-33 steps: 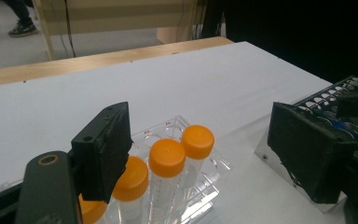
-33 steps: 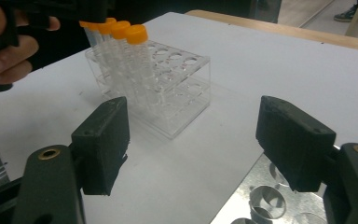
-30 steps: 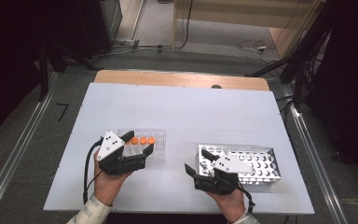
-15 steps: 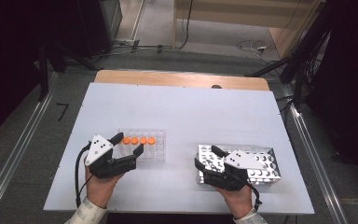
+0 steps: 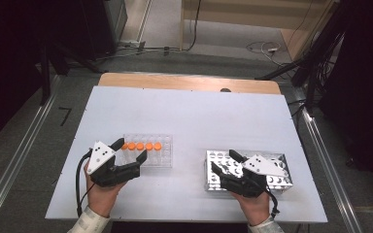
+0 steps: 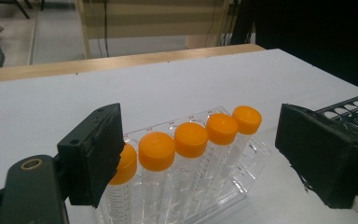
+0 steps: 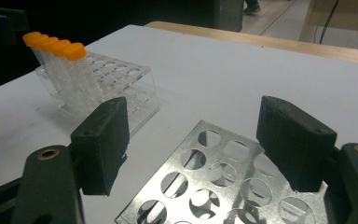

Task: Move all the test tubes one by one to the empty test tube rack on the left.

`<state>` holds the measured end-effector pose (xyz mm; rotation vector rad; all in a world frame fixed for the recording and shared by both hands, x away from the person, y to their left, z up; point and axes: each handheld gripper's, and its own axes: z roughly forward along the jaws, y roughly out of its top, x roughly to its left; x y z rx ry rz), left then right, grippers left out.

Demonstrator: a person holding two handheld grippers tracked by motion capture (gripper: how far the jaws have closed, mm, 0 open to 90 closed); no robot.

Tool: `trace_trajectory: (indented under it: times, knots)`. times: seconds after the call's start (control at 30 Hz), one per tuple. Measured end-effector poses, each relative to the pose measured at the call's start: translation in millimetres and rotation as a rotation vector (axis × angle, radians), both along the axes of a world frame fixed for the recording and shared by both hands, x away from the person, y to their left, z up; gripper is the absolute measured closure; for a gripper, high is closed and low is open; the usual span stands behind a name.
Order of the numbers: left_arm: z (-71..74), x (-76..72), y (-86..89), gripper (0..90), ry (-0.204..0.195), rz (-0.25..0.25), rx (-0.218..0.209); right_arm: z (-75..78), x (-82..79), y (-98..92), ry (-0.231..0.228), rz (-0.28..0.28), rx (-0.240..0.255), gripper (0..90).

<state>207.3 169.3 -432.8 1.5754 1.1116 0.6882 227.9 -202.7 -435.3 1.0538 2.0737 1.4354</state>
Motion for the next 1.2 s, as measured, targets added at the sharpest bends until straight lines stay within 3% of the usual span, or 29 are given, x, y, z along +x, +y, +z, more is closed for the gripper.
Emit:
trace_trajectory:
  times: [0.17, 0.47, 1.2]
  knots:
    - [-1.6, -0.4, 0.2, 14.9, -0.015, 0.024, -0.002, 0.1, 2.2, -5.4, 0.001, -0.010, -0.006, 23.1]
    - [-0.6, -1.3, -5.8, 12.3, 0.002, -0.015, 0.022, -0.4, 2.9, -13.3, 0.004, -0.034, -0.004, 22.6]
    - [1.2, -7.5, -5.4, 10.5, -0.013, -0.001, 0.056, 3.2, 0.3, -37.7, -0.005, -0.092, 0.007, 20.2]
